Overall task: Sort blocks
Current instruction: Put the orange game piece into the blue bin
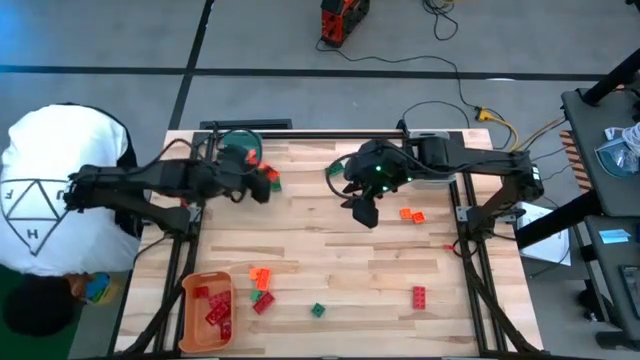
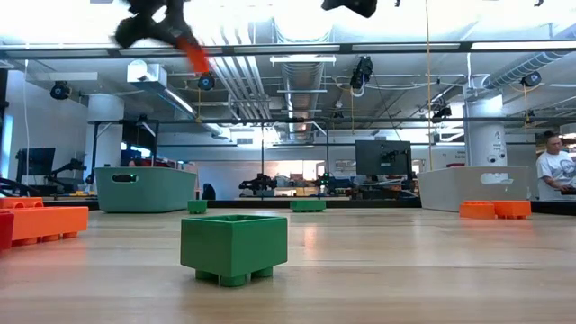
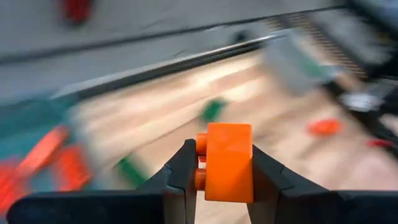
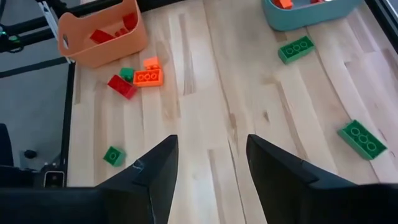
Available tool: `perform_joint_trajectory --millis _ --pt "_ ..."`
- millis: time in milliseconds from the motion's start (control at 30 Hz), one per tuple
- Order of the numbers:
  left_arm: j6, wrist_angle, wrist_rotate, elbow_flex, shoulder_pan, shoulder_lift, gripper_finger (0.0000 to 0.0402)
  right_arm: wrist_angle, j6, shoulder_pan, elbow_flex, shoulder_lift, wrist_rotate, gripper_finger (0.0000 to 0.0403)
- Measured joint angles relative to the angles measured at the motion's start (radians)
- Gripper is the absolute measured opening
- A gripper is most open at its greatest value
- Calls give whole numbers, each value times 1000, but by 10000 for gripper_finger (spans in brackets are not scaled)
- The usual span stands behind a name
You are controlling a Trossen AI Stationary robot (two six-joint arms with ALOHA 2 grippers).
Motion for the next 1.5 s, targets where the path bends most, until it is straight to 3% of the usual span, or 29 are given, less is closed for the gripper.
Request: perform_joint_trajectory --millis 167,433,900,1067,1233,1500 --pt "-166 -244 0 0 61 -34 76 0 0 0 0 -6 0 175" --pt "-169 -274 26 0 147 -26 76 0 -18 -3 0 -6 5 184" --pt "-130 -407 45 -13 349 157 77 0 -15 -3 0 -6 23 179" --pt "-33 -327 77 -68 438 176 77 0 -15 -3 0 -6 23 177" --pt "73 -54 208 -187 551 156 77 -1 -15 -3 0 -6 23 172" --pt "136 52 216 -300 636 149 77 -1 -8 -3 0 -6 25 180"
